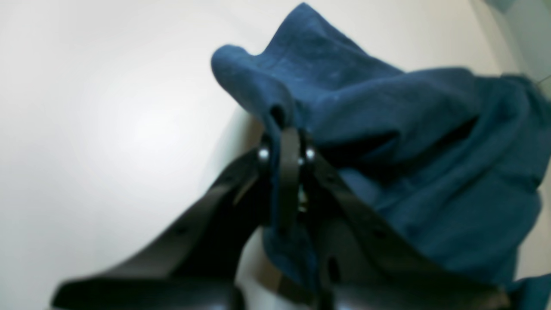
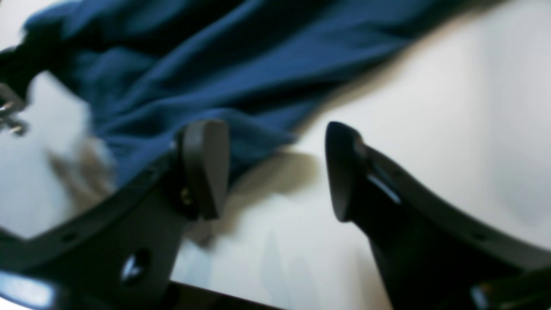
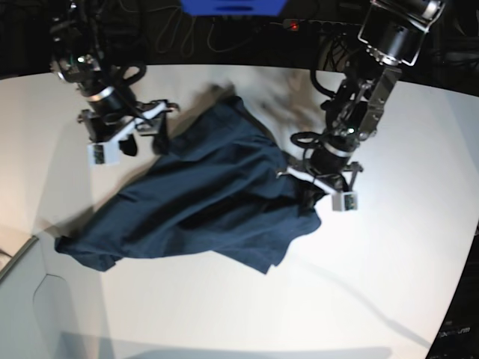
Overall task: Layout the t-shirt on the table in an organized manner, then fold the t-shirt properly
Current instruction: 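Grasp another shirt edge with the right gripper beside the left gripper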
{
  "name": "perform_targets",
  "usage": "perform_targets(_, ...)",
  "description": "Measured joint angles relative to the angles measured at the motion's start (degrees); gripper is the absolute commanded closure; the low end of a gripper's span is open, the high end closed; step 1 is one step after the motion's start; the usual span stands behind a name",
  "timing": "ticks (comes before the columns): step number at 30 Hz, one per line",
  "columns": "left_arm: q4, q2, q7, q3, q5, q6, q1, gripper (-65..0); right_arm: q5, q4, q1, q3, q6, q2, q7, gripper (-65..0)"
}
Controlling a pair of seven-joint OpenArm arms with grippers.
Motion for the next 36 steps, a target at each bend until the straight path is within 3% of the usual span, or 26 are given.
perform_targets(3,0.09,-0.81,0.02,0.11,-0.02,0.04,1.42,-0.1,-0.02,-3.87,3.43,-3.23,-0.04,0.15,-0.04,-42.8)
perform_targets(15,0.59,-2.21,0.11,0.22,0.00,-0.17,4.09,-0.1,-0.09,-18.32,11.72,-12.09,-0.04,0.48,0.02,-41.9)
perform_targets(18,0.59,-2.51,0.02,0.17,0.00,-0.17,3.89,-0.1,-0.35,-18.86,11.72,-12.07,-0.04,0.48,0.00,-32.7)
perform_targets(23,0.59,-2.51,0.04,0.11,0.00,-0.17,3.89,-0.1,0.22,-18.97,11.85,-12.59,-0.02,2.01,0.04,0.0)
perform_targets(27,0.76,-3.50,0.09,-0.04,0.00,-0.39,3.65,-0.1,-0.07,-19.08,11.87,-12.48,-0.02,3.06,0.11,0.0)
perform_targets(30,4.09,-4.15,0.42,-4.07,0.00,-0.46,5.07,-0.1,0.28,-18.78,11.85,-12.24,0.00,5.31,0.20,0.0)
perform_targets(36,12.68,-4.50,0.57,-17.18,0.31,-0.48,12.66,-0.1,0.07,-10.82,8.41,-0.94,0.04,5.73,-0.11,0.0)
